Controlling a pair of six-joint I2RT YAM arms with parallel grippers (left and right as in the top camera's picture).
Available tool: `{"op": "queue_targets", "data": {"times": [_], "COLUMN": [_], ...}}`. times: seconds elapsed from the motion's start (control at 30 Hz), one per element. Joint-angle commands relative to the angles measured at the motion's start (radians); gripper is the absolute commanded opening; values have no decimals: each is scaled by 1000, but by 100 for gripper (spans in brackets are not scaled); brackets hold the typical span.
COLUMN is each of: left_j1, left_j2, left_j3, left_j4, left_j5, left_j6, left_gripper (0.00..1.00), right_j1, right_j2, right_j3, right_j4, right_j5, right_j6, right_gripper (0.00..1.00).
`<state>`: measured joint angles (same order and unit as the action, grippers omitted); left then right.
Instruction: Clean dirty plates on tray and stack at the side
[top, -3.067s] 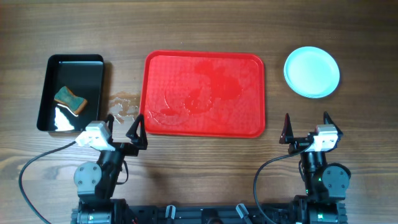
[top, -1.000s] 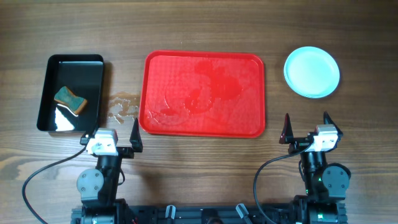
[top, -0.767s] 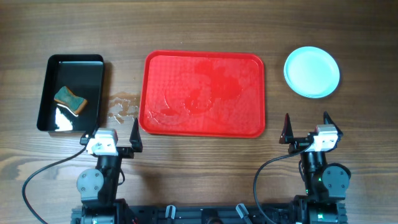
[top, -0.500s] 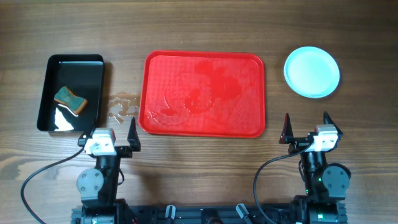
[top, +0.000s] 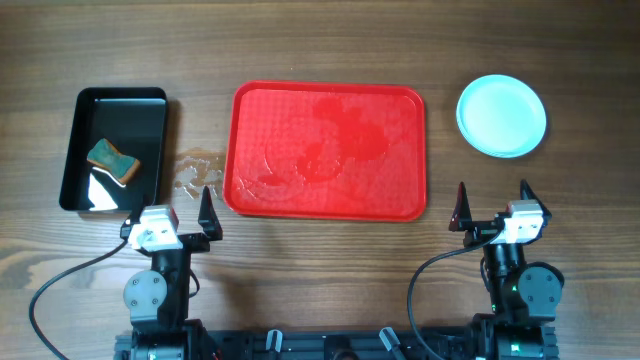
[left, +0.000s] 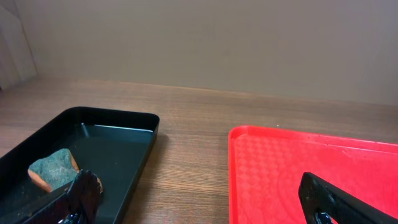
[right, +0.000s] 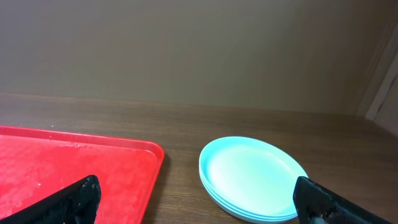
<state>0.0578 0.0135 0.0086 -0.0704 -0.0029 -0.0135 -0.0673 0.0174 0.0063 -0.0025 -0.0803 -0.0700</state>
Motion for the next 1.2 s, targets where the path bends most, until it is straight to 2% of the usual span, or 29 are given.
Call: {"op": "queue_targets", "data": {"times": [0.0, 0.1, 1.17], "left_j1": [-6, -5, -5], "left_j2": [-11, -11, -11], "left_j3": [-3, -3, -3], "left_j4": [-6, -6, -5], "left_j5": [-3, -2, 5], "left_j6": [32, 63, 62], "left_gripper": [100, 100, 100], "right_j1": [-5, -5, -5], "right_j2": [-7, -7, -7], "right_j3": [-1, -1, -1], "right_j4": [3, 3, 3], "right_j5": [14, 13, 14], "right_j6": [-8, -8, -8], "right_gripper": [100, 100, 100]}}
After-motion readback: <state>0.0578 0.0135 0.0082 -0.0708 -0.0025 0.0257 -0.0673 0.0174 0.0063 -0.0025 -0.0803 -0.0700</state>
